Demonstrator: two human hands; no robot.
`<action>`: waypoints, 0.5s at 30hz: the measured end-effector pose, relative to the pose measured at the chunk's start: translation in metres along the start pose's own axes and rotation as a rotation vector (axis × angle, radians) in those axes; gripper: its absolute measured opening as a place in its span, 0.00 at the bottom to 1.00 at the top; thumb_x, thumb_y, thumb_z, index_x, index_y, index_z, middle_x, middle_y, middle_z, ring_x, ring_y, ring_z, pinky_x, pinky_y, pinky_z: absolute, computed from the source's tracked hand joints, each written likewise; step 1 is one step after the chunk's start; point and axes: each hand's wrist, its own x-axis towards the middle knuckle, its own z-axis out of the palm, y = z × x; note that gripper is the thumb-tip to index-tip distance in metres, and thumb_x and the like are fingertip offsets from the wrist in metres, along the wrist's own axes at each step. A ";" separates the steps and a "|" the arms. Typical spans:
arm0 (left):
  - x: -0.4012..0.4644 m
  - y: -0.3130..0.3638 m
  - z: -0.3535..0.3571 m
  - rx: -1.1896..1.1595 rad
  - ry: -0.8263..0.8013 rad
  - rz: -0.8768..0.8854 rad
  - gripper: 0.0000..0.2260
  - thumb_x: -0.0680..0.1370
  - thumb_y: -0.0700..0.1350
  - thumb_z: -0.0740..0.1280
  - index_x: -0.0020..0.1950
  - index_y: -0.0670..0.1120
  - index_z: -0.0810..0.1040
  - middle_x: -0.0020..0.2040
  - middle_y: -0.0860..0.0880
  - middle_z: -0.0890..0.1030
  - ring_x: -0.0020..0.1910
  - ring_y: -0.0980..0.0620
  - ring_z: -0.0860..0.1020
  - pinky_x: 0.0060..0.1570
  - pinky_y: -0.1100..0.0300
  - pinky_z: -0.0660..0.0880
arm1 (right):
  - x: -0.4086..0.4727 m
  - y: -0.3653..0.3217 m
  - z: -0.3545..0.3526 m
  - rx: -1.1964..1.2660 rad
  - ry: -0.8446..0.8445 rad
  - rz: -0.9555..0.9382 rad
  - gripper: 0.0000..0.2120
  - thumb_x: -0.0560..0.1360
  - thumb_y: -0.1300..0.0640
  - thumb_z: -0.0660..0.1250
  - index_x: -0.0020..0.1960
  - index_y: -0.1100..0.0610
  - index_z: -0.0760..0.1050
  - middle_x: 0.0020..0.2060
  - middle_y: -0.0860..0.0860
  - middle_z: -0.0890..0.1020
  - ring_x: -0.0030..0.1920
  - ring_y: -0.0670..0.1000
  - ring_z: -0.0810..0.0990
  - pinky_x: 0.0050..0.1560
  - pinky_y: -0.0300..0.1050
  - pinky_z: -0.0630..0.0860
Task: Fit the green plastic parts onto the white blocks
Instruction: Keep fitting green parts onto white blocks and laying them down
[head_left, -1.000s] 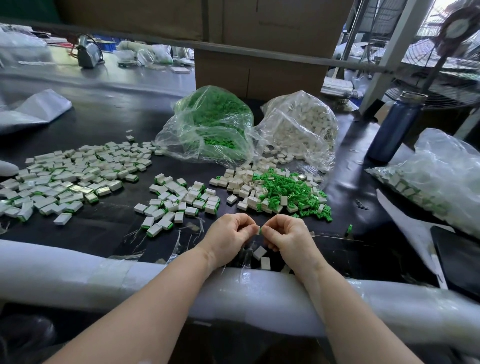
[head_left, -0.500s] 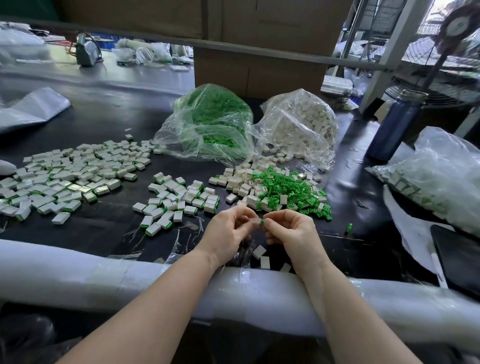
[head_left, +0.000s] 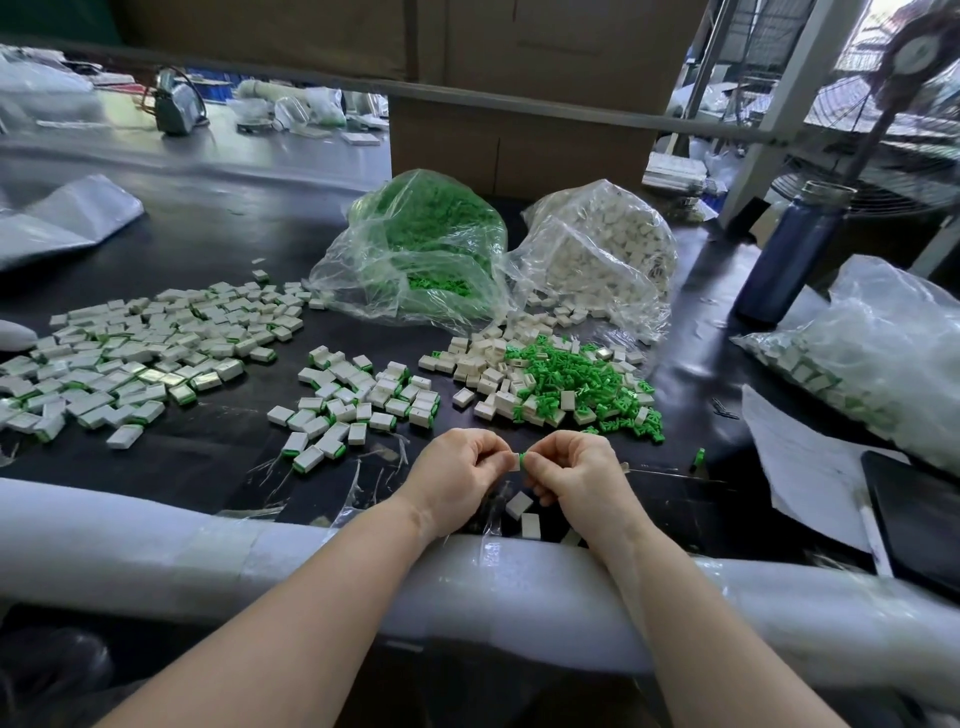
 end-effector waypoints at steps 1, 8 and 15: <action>0.000 0.000 0.000 0.011 -0.003 0.000 0.06 0.77 0.43 0.66 0.43 0.45 0.80 0.29 0.54 0.74 0.30 0.56 0.70 0.39 0.58 0.71 | 0.000 0.000 0.000 -0.013 -0.004 0.000 0.10 0.74 0.66 0.66 0.36 0.58 0.76 0.26 0.51 0.77 0.24 0.42 0.73 0.28 0.34 0.72; -0.001 0.001 -0.001 0.050 0.002 0.025 0.05 0.77 0.43 0.66 0.43 0.47 0.80 0.30 0.55 0.75 0.30 0.59 0.71 0.37 0.61 0.70 | 0.001 0.001 0.000 -0.043 -0.012 -0.027 0.10 0.74 0.66 0.66 0.35 0.57 0.75 0.28 0.51 0.77 0.26 0.43 0.73 0.30 0.36 0.73; 0.000 0.005 0.004 0.011 0.072 0.073 0.03 0.77 0.44 0.66 0.48 0.47 0.79 0.35 0.52 0.77 0.34 0.53 0.74 0.41 0.58 0.74 | 0.001 0.000 0.000 0.157 0.058 -0.058 0.09 0.73 0.70 0.65 0.41 0.57 0.76 0.31 0.51 0.79 0.29 0.42 0.77 0.29 0.35 0.75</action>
